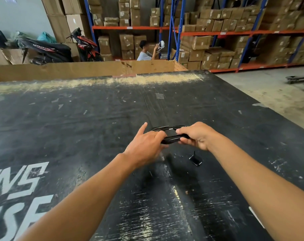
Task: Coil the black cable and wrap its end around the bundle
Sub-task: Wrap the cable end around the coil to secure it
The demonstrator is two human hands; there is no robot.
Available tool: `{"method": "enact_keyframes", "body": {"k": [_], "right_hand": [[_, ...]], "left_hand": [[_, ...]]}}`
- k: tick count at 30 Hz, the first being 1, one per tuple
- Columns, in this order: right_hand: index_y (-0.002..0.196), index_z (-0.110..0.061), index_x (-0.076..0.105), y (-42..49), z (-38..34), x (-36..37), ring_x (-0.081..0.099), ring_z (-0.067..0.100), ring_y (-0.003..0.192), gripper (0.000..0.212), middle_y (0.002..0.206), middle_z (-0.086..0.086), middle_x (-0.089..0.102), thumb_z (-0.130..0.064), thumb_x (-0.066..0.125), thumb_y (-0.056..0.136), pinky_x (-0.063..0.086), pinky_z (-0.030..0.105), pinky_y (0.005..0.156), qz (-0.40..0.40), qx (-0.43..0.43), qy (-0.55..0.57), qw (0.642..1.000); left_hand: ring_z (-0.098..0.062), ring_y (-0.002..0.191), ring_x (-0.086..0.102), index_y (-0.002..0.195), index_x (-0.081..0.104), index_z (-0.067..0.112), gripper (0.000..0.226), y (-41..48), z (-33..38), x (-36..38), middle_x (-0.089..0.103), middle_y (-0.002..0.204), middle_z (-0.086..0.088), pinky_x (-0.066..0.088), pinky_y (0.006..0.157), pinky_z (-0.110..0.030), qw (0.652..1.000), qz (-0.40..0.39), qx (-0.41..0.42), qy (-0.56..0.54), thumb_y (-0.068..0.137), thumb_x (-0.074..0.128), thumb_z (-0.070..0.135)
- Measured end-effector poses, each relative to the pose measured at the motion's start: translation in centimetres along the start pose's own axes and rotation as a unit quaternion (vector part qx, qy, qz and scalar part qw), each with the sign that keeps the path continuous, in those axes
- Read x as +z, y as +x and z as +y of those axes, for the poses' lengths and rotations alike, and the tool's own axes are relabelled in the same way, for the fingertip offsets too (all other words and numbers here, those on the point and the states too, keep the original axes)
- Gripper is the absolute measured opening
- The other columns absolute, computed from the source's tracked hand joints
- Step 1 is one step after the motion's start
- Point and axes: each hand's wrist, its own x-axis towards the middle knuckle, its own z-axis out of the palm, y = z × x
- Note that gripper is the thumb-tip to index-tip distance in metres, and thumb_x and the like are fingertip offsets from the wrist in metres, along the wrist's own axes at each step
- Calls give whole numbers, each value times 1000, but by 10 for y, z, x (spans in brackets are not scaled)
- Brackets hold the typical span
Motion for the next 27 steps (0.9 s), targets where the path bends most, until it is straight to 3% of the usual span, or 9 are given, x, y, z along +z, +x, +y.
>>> {"method": "enact_keyframes", "body": {"k": [2,4,7,11,14,17,22,25,27], "right_hand": [[91,4,64,-2,5,-2,62,14,37,16,72,16,65,-12,66,90,47,16,34,-1,5,-25,1000],[94,-1,68,-5,11,-8,55,14,36,24,63,10,63,-24,64,91,41,16,32,10,-20,-114,993],[76,-11,67,-15,16,-14,44,16,45,28,56,2,54,-31,56,92,31,18,37,15,-133,-208,969],[93,-16,75,-26,21,-17,44,14,48,38,79,2,77,-38,45,100,37,24,41,-37,-210,-162,963],[74,-13,68,-28,29,-20,49,15,57,34,67,6,66,-35,53,96,40,32,56,-20,-295,-316,902],[73,-7,62,-25,36,-23,51,17,59,30,62,3,57,-25,55,95,38,28,57,18,-282,-372,884],[83,-10,64,-17,34,-31,58,25,69,22,84,14,69,-23,49,93,43,35,62,33,-235,-390,890],[82,-8,67,-12,36,-35,62,30,78,23,87,14,69,-21,51,93,46,37,67,47,-228,-399,887],[77,-11,69,-8,42,-35,63,29,75,24,84,11,71,-23,54,92,49,39,68,43,-214,-395,892]], "left_hand": [[-35,94,61,107,51,9,24,5,8,-6,66,95,-9,42,91,-42,994,-7,-44,-97,101,44,31],[-34,79,56,101,48,10,22,11,12,-13,59,82,-7,40,69,-39,971,-74,-104,-201,102,41,31],[-24,67,51,94,49,8,25,22,11,-19,50,72,-4,51,70,-43,919,-126,-165,-334,103,40,29],[-13,53,38,81,48,11,29,34,10,-19,36,66,-2,56,58,-39,831,-146,-222,-489,105,38,24],[-10,46,31,80,48,13,31,38,12,-23,32,62,0,49,51,-30,806,-151,-239,-520,105,38,27],[-7,43,25,80,52,12,34,42,19,-28,28,58,4,40,50,-25,735,-129,-263,-611,104,40,34],[-4,39,25,87,59,6,39,43,33,-22,30,52,8,41,48,-22,615,-110,-299,-722,105,38,34],[-5,37,21,85,60,6,39,47,38,-12,31,50,8,31,39,-19,610,-94,-337,-711,105,37,30],[-5,37,20,79,55,10,37,49,42,-4,30,48,9,21,34,-18,657,-85,-353,-661,104,36,29]]}}
